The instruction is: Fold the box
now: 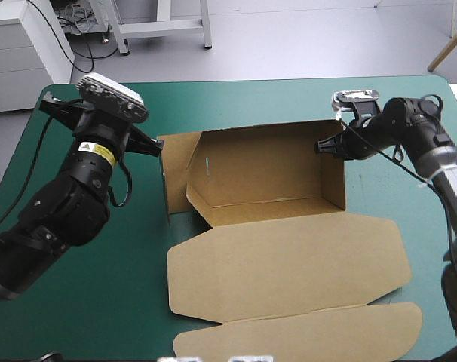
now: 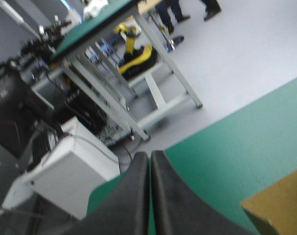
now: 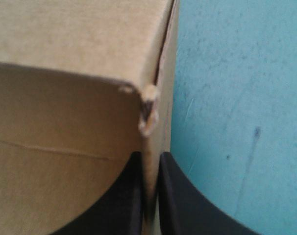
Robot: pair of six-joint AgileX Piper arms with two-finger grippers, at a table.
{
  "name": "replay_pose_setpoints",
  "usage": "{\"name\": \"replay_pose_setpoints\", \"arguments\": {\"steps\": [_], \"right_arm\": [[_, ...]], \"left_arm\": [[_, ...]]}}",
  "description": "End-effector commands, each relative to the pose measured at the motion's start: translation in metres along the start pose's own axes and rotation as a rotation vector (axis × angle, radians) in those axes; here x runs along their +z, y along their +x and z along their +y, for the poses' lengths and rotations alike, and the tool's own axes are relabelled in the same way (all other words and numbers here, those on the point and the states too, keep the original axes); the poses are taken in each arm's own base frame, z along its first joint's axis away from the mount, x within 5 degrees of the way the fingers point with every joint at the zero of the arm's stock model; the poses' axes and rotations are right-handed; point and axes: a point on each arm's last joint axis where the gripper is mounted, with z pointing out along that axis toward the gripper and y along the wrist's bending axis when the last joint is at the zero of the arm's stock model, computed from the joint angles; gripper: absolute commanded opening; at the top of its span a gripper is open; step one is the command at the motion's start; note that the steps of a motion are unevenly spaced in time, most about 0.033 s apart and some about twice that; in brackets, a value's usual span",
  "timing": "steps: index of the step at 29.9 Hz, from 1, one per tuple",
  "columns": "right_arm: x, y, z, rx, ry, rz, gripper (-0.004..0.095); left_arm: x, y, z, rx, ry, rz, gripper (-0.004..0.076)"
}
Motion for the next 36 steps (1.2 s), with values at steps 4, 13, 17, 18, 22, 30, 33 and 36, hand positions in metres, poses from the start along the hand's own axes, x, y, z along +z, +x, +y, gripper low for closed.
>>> {"name": "replay_pose_setpoints", "arguments": {"steps": [4,13,17,18,22,30,33,36], "right_arm": [[0.024,-0.037,-0.004,-0.002,-0.022,0.031,0.0001],[0.059,-0.059,-0.013,-0.041,-0.014,0.084,0.0005],[0.063,-0.058,-0.019,-0.067,0.04,0.099,0.0088],[0.063,-0.058,-0.02,-0.064,0.055,0.105,0.0136],[0.054,-0.061,-0.022,-0.055,0.093,0.112,0.0412],[-0.003,-0.075,-0.01,0.004,0.071,-0.045,0.0528],[-0.034,-0.074,-0.007,0.029,0.1,-0.109,0.0528],[-0.068,-0.071,-0.001,0.058,0.098,-0.179,0.0528]], "left_arm": [[0.016,0.025,0.046,-0.129,-0.014,0.139,-0.0006],[0.024,0.076,0.083,-0.306,0.036,0.436,-0.0006],[0.026,0.093,0.093,-0.339,0.046,0.537,-0.0006],[0.027,0.097,0.095,-0.342,0.049,0.558,-0.0006],[0.03,0.106,0.1,-0.377,0.063,0.6,-0.0006],[0.035,0.111,0.101,-0.398,0.062,0.616,-0.0006],[0.04,0.114,0.1,-0.402,0.07,0.629,-0.0006],[0.048,0.119,0.098,-0.401,0.079,0.653,-0.0006]]}}
